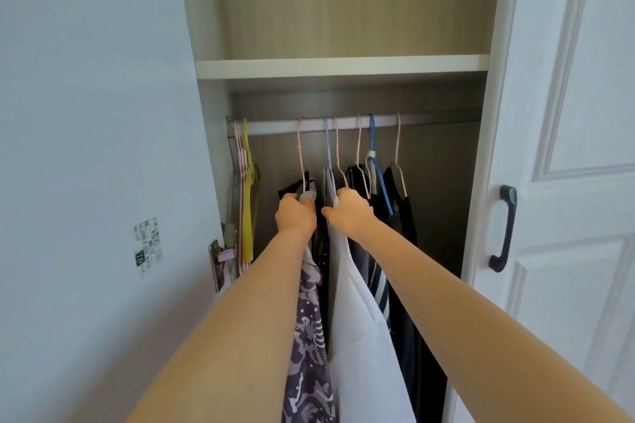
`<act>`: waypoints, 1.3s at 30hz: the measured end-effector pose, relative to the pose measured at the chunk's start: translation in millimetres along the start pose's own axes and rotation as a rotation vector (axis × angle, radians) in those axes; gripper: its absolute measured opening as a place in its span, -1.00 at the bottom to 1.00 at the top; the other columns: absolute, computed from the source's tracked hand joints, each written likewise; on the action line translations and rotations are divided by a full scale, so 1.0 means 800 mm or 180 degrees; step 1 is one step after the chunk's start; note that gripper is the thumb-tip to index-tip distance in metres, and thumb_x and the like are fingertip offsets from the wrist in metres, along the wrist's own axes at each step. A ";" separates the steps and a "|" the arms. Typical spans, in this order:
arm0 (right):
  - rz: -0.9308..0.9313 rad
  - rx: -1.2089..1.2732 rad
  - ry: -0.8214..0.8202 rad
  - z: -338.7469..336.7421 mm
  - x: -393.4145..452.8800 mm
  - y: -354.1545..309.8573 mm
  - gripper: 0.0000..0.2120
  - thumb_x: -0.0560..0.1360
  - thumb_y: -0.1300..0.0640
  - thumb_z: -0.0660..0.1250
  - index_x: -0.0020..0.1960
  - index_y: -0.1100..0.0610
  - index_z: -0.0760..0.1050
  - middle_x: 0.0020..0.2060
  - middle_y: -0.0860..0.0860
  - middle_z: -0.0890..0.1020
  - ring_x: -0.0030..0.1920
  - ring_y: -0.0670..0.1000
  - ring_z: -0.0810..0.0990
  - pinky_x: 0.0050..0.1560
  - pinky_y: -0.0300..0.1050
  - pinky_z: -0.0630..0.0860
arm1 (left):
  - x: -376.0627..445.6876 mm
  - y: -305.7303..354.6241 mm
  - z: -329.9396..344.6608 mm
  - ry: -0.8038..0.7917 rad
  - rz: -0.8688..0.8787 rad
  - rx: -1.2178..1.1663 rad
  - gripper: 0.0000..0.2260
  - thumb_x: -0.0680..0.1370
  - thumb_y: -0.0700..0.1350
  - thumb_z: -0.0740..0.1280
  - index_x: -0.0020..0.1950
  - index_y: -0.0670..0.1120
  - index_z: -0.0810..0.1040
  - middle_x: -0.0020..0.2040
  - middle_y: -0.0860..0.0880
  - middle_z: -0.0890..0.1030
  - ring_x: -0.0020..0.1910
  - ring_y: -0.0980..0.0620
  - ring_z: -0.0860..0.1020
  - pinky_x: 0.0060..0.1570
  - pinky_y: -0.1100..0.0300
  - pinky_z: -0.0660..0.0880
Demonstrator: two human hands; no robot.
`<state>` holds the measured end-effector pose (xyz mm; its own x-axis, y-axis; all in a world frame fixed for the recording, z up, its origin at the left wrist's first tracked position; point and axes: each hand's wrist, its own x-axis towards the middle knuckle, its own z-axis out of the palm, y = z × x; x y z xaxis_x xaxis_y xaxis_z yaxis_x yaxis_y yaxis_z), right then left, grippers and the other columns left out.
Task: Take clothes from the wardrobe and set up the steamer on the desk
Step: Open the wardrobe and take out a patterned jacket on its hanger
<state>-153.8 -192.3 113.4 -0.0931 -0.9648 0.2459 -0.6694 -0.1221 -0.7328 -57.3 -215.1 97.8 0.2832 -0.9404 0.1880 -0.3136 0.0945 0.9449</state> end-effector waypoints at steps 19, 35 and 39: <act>0.0001 0.0771 0.0345 0.003 0.015 -0.017 -0.83 0.55 0.33 0.15 0.14 0.27 0.37 -0.12 0.08 0.44 -0.24 -0.04 0.39 -0.41 -0.25 0.26 | 0.029 0.047 0.005 -0.0286 -0.0612 -0.2075 -0.87 0.64 -0.16 0.19 0.08 -0.12 0.51 -0.20 0.01 0.59 -0.12 -0.02 0.55 -0.05 0.08 0.53; -0.0123 0.0770 0.0491 -0.054 -0.084 -0.014 -0.78 0.56 0.34 0.11 0.15 0.21 0.43 -0.16 0.05 0.48 -0.33 -0.10 0.38 -0.40 -0.27 0.30 | -0.080 0.058 -0.009 -0.0308 -0.0588 -0.1946 -0.76 0.56 -0.23 0.27 -0.27 -0.04 0.59 -0.20 0.02 0.62 -0.17 0.04 0.53 -0.14 0.16 0.49; -0.0143 0.0752 0.0458 -0.057 -0.141 -0.010 -0.80 0.58 0.27 0.15 0.16 0.19 0.45 -0.18 0.02 0.50 -0.30 -0.12 0.41 -0.37 -0.30 0.31 | -0.130 0.049 -0.020 -0.0314 -0.0740 -0.2021 -0.78 0.50 -0.24 0.36 -0.31 -0.02 0.65 -0.16 0.01 0.65 0.00 -0.04 0.57 0.13 0.01 0.52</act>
<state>-171.8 -71.5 120.5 -0.1821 -0.9163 0.3566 -0.4865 -0.2313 -0.8425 -84.7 -108.3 119.3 0.1857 -0.9820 -0.0359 0.3464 0.0312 0.9376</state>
